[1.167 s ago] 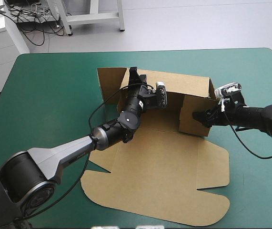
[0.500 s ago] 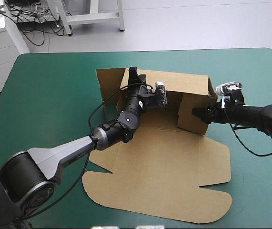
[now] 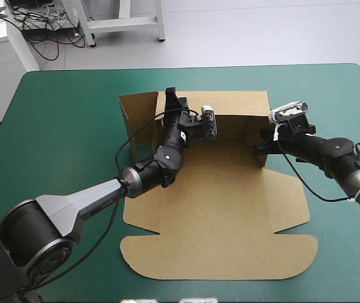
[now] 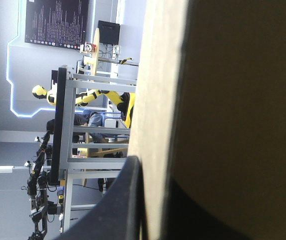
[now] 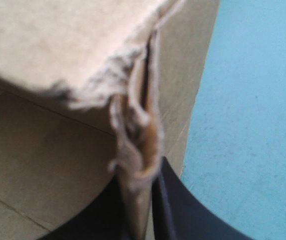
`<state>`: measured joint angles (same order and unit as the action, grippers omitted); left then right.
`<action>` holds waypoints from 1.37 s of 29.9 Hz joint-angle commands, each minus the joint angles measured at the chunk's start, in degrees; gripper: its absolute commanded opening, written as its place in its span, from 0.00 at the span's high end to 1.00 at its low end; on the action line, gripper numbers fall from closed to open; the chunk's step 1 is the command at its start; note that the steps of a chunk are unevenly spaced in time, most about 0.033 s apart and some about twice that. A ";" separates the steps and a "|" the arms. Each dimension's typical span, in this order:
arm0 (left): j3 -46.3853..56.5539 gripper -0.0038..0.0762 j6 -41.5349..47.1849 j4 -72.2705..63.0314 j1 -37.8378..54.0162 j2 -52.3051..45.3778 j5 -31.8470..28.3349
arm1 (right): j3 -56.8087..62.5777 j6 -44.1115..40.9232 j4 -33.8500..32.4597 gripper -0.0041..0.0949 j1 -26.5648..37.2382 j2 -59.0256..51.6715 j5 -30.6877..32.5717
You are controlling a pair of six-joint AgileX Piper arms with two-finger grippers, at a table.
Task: Fold the box
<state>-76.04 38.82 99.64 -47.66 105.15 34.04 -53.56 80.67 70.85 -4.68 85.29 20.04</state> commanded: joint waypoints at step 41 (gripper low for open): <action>-1.35 0.33 3.27 3.59 -9.78 -6.46 -4.38 | -1.59 -17.70 -13.68 0.96 -5.20 -2.20 -6.13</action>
<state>-75.91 39.81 98.72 -54.98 104.21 26.97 -53.65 63.24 57.52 -9.63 85.25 13.05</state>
